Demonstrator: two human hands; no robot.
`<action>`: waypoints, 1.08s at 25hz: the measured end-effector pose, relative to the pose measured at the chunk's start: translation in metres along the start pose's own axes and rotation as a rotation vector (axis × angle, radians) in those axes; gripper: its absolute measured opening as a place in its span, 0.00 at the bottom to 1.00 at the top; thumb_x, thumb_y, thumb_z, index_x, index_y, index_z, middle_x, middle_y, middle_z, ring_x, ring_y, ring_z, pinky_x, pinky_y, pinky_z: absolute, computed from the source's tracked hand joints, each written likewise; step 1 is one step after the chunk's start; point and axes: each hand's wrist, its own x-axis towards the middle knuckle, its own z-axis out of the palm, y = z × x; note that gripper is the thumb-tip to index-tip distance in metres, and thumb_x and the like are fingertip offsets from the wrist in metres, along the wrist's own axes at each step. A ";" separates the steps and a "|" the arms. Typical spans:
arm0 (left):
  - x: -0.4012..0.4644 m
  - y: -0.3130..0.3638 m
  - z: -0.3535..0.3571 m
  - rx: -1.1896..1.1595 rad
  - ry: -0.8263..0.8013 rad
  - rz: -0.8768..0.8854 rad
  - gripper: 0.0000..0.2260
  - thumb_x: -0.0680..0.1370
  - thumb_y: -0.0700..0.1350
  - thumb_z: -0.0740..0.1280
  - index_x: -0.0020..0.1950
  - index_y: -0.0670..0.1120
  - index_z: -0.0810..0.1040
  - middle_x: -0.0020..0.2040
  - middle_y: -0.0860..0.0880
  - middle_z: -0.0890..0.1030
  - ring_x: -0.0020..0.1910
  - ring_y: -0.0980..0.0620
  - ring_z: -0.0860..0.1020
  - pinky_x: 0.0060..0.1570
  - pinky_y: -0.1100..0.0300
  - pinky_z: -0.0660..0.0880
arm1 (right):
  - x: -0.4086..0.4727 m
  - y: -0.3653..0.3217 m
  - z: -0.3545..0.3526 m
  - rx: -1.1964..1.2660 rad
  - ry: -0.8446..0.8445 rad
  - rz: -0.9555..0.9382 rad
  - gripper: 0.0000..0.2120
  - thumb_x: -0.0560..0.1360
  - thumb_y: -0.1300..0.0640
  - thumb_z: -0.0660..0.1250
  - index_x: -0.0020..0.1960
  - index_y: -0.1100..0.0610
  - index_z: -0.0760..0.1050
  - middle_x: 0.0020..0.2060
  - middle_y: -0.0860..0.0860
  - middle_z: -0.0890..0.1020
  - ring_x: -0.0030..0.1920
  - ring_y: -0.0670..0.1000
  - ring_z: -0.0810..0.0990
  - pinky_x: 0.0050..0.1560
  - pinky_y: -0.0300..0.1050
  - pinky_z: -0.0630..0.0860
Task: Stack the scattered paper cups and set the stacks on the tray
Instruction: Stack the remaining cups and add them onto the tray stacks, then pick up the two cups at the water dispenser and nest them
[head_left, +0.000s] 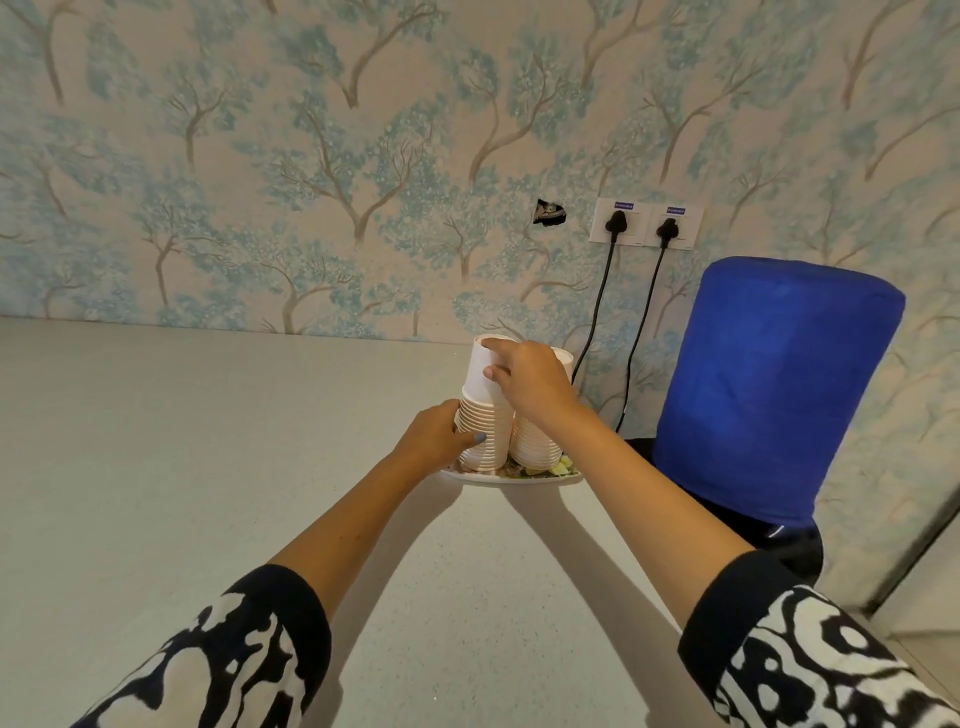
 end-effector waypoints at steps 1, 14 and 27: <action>-0.004 -0.001 0.001 0.002 0.002 0.011 0.22 0.77 0.49 0.68 0.68 0.43 0.70 0.55 0.43 0.80 0.43 0.51 0.73 0.44 0.60 0.70 | -0.005 -0.001 0.001 -0.015 0.051 0.010 0.20 0.77 0.59 0.64 0.69 0.53 0.70 0.56 0.61 0.78 0.57 0.60 0.76 0.52 0.48 0.72; -0.116 -0.009 0.005 0.434 0.156 0.097 0.17 0.80 0.52 0.59 0.66 0.49 0.73 0.66 0.49 0.73 0.63 0.49 0.71 0.61 0.55 0.69 | -0.146 0.011 0.030 0.071 -0.028 0.141 0.10 0.78 0.58 0.63 0.58 0.55 0.78 0.58 0.52 0.79 0.56 0.51 0.76 0.51 0.37 0.72; -0.216 -0.014 0.010 0.549 -0.165 0.114 0.27 0.82 0.59 0.45 0.77 0.47 0.58 0.78 0.47 0.55 0.77 0.45 0.52 0.74 0.45 0.52 | -0.236 0.008 0.035 -0.095 -0.280 0.015 0.21 0.81 0.46 0.52 0.71 0.51 0.68 0.71 0.53 0.68 0.71 0.53 0.66 0.68 0.49 0.63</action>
